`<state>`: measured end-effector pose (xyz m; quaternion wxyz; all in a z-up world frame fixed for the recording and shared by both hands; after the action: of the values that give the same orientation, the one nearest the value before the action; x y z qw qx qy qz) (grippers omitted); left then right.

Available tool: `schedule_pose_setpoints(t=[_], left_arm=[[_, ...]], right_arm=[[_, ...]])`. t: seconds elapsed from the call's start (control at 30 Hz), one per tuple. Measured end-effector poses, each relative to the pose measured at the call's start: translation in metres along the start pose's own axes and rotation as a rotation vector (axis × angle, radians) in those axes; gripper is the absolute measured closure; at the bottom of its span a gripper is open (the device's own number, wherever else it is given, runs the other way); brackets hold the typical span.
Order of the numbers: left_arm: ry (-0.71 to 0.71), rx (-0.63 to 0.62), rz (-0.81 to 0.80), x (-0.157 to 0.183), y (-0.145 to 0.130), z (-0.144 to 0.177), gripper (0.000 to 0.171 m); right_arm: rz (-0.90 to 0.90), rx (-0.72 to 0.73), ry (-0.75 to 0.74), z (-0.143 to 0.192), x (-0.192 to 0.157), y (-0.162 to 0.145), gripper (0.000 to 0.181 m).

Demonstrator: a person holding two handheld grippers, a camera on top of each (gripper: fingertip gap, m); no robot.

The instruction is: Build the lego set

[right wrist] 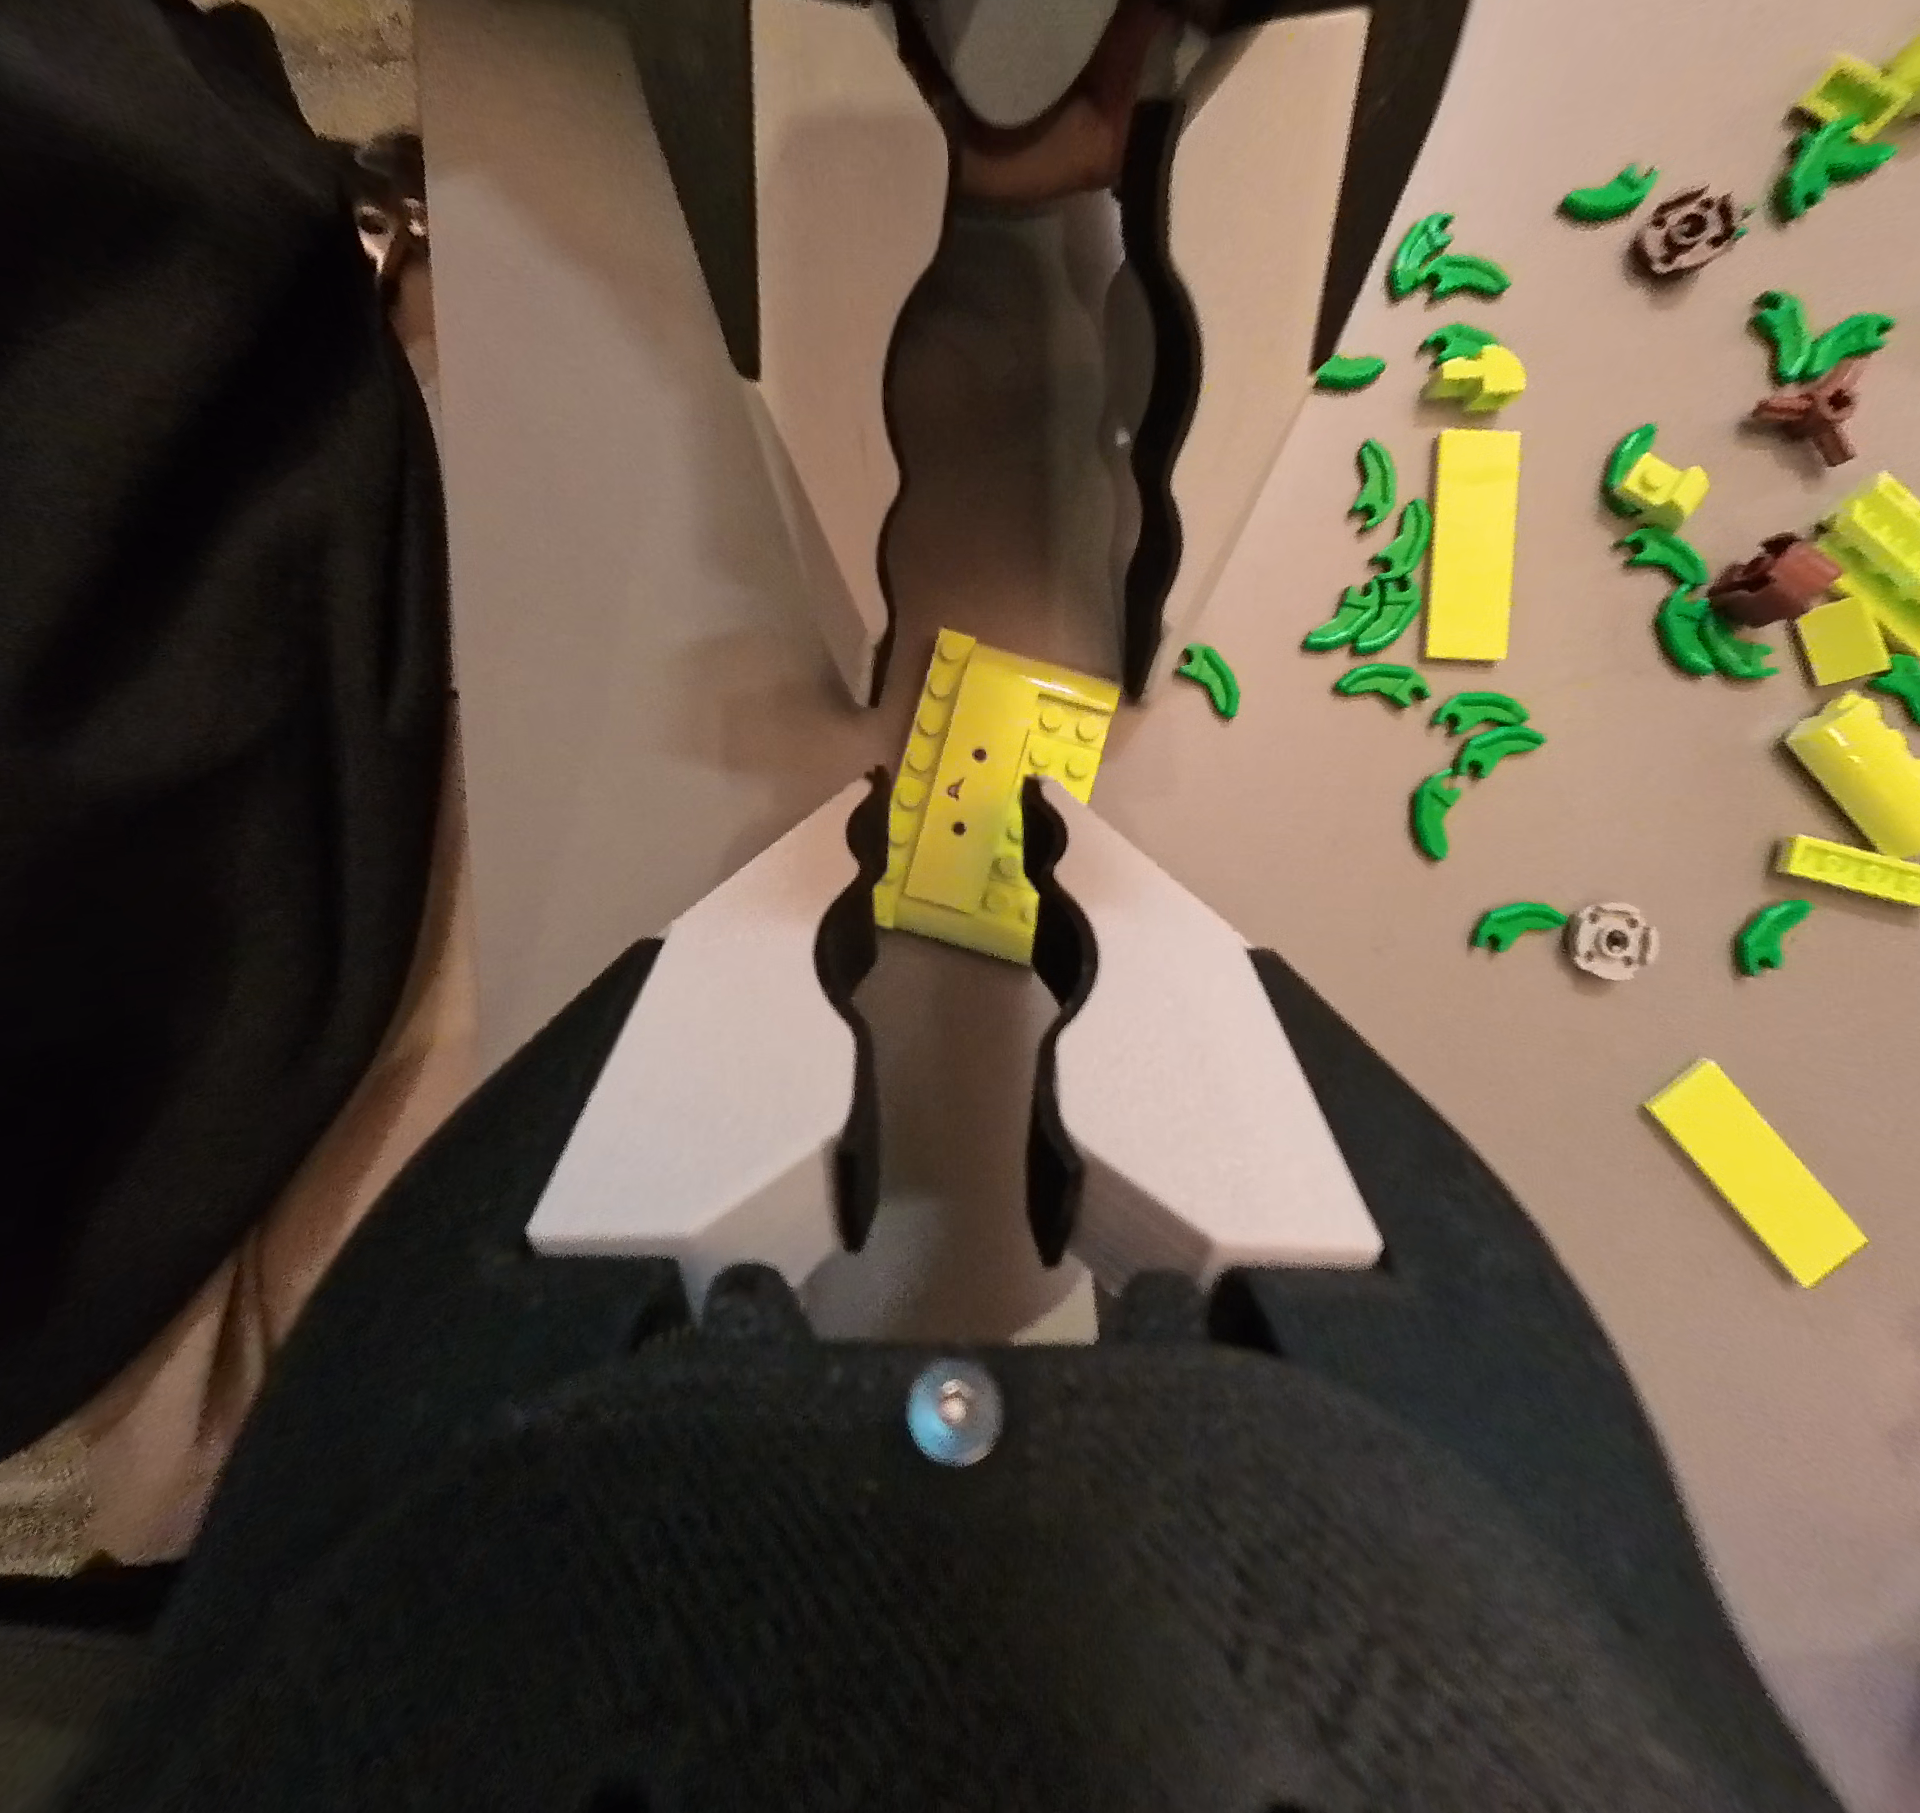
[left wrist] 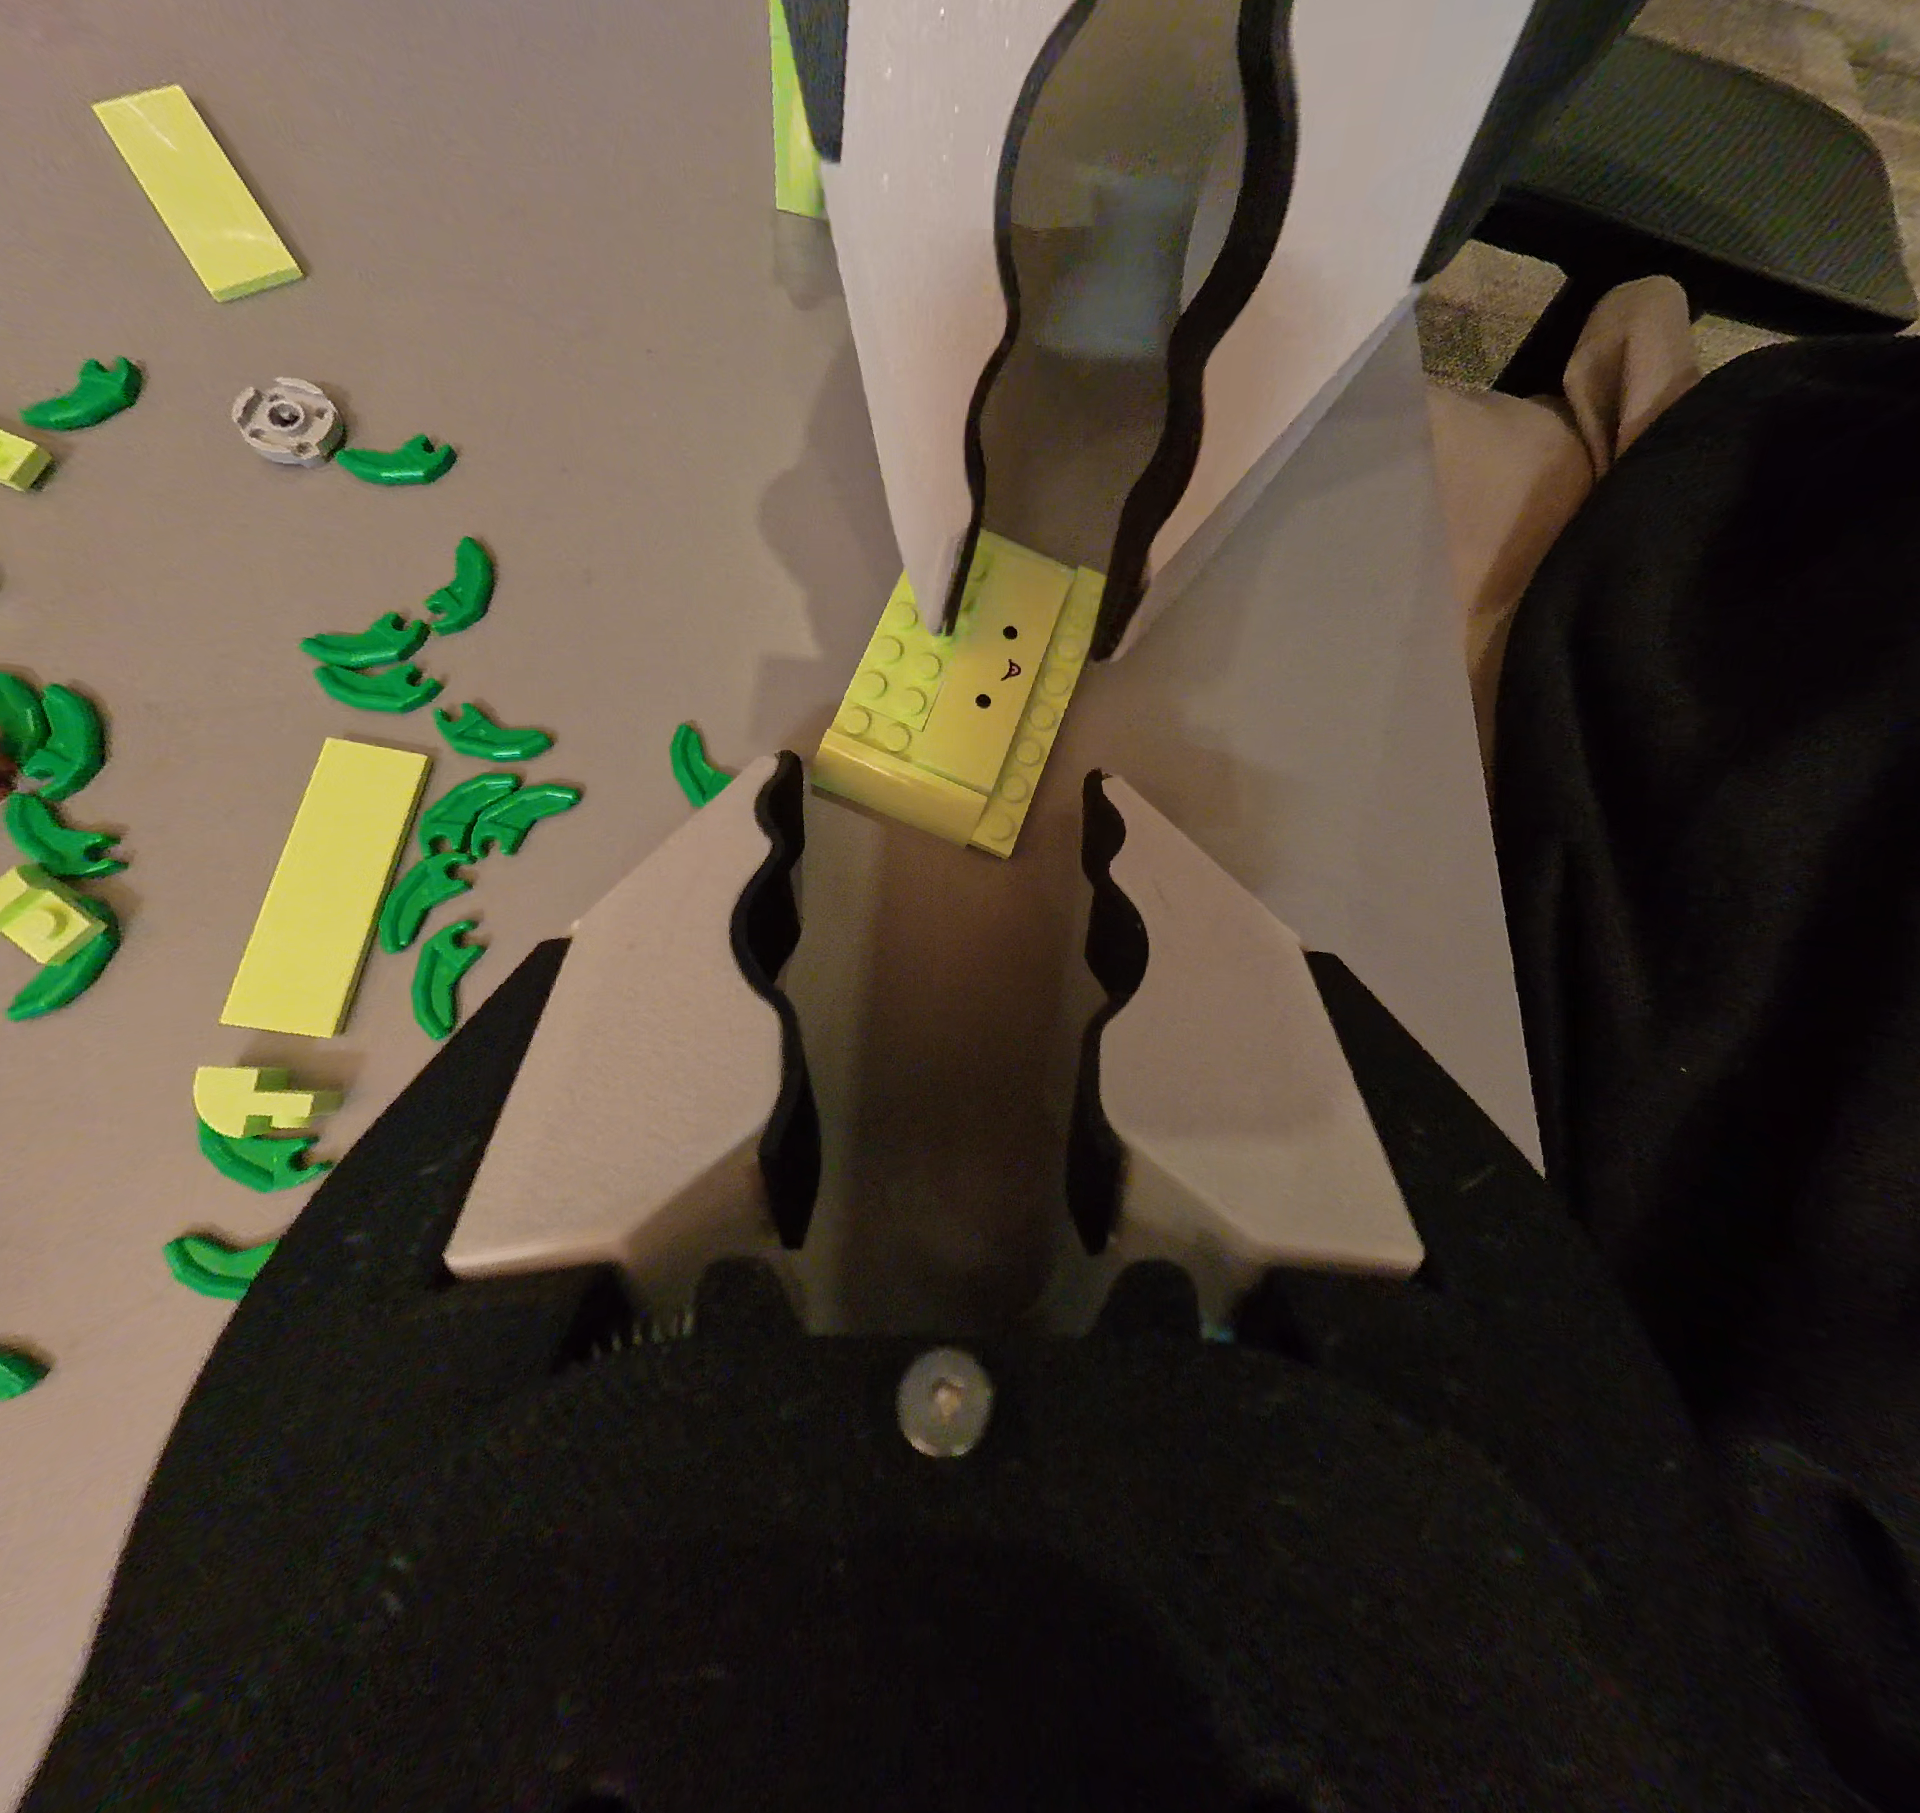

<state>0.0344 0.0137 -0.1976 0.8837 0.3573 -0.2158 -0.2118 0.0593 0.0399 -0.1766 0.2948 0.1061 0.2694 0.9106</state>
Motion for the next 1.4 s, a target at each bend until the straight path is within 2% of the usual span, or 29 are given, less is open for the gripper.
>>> schedule_pose_setpoints(t=[0.13, 0.27, 0.47, 0.8, 0.97, 1.4], left_arm=[[-0.001, 0.001, 0.003, 0.000, 0.000, 0.000, 0.121], [0.006, -0.001, 0.002, -0.001, 0.000, 0.000, 0.122], [0.019, -0.005, -0.006, -0.001, 0.000, 0.000, 0.124], [0.038, -0.017, -0.035, -0.001, -0.001, -0.002, 0.125], [0.043, -0.019, -0.040, -0.001, -0.001, -0.002, 0.126], [0.044, -0.018, -0.034, -0.002, -0.001, -0.002, 0.127]], right_arm=[[-0.047, 0.010, -0.046, 0.003, 0.002, 0.005, 0.165], [-0.081, -0.042, -0.127, -0.005, 0.004, 0.001, 0.174], [-0.123, -0.042, -0.118, -0.012, 0.000, 0.001, 0.181], [-0.232, -0.069, -0.041, -0.014, 0.001, 0.003, 0.181], [-0.192, -0.121, -0.057, -0.015, 0.001, 0.004, 0.181], [-0.311, -0.135, -0.021, -0.015, 0.002, 0.004, 0.181]])
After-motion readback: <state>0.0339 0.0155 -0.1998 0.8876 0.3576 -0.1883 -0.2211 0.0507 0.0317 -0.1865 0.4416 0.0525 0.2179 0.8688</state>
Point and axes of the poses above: each gripper's, where its closed fingertips meet, z back along the fingers, y out of its top, x = y × z across the jaws, the point moved 2 cm from there along z, back along the fingers, and after that the axes turned 5 degrees about -y, right-handed, at the moved point
